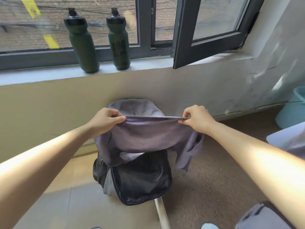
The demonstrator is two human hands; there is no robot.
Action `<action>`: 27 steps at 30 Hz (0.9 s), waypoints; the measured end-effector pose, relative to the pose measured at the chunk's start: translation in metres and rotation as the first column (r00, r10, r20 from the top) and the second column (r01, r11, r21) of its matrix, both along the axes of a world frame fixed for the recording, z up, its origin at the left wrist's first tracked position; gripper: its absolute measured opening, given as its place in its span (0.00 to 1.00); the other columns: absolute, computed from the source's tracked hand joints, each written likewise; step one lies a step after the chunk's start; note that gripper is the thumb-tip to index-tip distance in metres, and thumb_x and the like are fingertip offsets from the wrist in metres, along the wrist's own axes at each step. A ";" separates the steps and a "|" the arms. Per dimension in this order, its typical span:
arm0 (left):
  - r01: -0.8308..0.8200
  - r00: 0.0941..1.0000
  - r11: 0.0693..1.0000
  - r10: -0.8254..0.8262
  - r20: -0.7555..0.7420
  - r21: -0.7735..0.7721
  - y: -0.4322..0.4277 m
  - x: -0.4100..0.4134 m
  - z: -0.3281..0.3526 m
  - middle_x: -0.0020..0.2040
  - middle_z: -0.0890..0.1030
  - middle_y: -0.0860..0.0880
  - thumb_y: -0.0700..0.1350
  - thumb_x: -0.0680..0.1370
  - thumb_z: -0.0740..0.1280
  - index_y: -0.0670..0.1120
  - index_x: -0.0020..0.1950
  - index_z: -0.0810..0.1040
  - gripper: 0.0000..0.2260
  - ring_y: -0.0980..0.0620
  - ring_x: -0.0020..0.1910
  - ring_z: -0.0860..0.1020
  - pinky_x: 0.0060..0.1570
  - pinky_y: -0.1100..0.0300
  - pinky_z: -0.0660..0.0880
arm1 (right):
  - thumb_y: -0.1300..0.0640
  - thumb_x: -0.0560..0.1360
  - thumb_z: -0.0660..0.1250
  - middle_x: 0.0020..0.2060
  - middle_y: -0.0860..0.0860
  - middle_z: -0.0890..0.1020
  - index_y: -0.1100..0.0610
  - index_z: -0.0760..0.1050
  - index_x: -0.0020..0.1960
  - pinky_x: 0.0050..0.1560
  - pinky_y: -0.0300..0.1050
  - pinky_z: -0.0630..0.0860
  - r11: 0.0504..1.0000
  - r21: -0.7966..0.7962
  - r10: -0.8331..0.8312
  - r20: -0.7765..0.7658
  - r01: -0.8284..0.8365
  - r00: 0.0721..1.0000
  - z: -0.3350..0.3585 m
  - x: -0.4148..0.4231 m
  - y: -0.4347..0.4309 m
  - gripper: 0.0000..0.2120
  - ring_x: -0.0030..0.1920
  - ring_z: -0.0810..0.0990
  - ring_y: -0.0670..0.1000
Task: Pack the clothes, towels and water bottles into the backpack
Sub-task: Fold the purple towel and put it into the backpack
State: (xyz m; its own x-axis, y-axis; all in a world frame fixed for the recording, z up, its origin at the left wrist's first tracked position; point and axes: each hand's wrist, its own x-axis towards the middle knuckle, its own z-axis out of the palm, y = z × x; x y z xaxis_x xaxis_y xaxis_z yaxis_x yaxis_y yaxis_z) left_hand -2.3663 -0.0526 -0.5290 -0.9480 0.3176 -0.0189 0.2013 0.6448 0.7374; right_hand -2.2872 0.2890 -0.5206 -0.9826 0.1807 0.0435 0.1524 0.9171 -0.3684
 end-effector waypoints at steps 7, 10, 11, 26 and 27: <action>-0.248 0.939 0.959 0.272 -0.211 0.136 0.008 -0.022 -0.003 0.38 0.78 0.50 0.49 0.82 0.68 0.46 0.45 0.81 0.09 0.48 0.42 0.75 0.46 0.52 0.72 | 0.50 0.78 0.72 0.36 0.52 0.79 0.52 0.80 0.39 0.47 0.48 0.73 0.995 -0.076 -0.061 0.019 0.062 0.998 -0.011 -0.007 0.014 0.10 0.45 0.79 0.59; -0.321 0.898 0.925 0.365 -0.245 0.204 0.006 -0.019 0.009 0.37 0.78 0.52 0.54 0.79 0.72 0.51 0.42 0.81 0.09 0.48 0.43 0.76 0.47 0.52 0.73 | 0.51 0.80 0.67 0.29 0.53 0.72 0.57 0.71 0.32 0.38 0.49 0.67 0.975 -0.176 -0.133 0.031 0.137 0.991 -0.009 -0.004 0.028 0.20 0.39 0.71 0.58; -0.332 0.890 0.928 0.368 -0.270 0.169 0.005 -0.016 0.011 0.37 0.78 0.54 0.56 0.78 0.73 0.53 0.40 0.80 0.10 0.48 0.42 0.76 0.46 0.52 0.74 | 0.52 0.80 0.67 0.29 0.54 0.70 0.60 0.71 0.32 0.36 0.49 0.64 0.965 -0.208 -0.159 0.032 0.163 0.987 -0.008 -0.003 0.032 0.21 0.38 0.70 0.57; -0.369 0.894 0.901 0.277 -0.353 -0.226 -0.012 0.003 0.028 0.49 0.84 0.44 0.61 0.80 0.68 0.51 0.45 0.81 0.14 0.37 0.51 0.80 0.46 0.49 0.74 | 0.55 0.82 0.62 0.51 0.65 0.82 0.61 0.81 0.46 0.53 0.49 0.74 0.862 -0.210 -0.478 -0.036 0.461 0.877 0.036 0.027 0.046 0.14 0.54 0.80 0.65; -0.372 0.906 0.911 0.315 -0.284 -0.177 -0.009 0.004 0.031 0.46 0.84 0.44 0.60 0.80 0.68 0.49 0.42 0.79 0.16 0.38 0.49 0.80 0.45 0.50 0.74 | 0.55 0.82 0.62 0.44 0.63 0.81 0.60 0.77 0.39 0.48 0.48 0.73 0.849 -0.264 -0.479 -0.021 0.457 0.878 0.039 0.026 0.041 0.16 0.49 0.79 0.62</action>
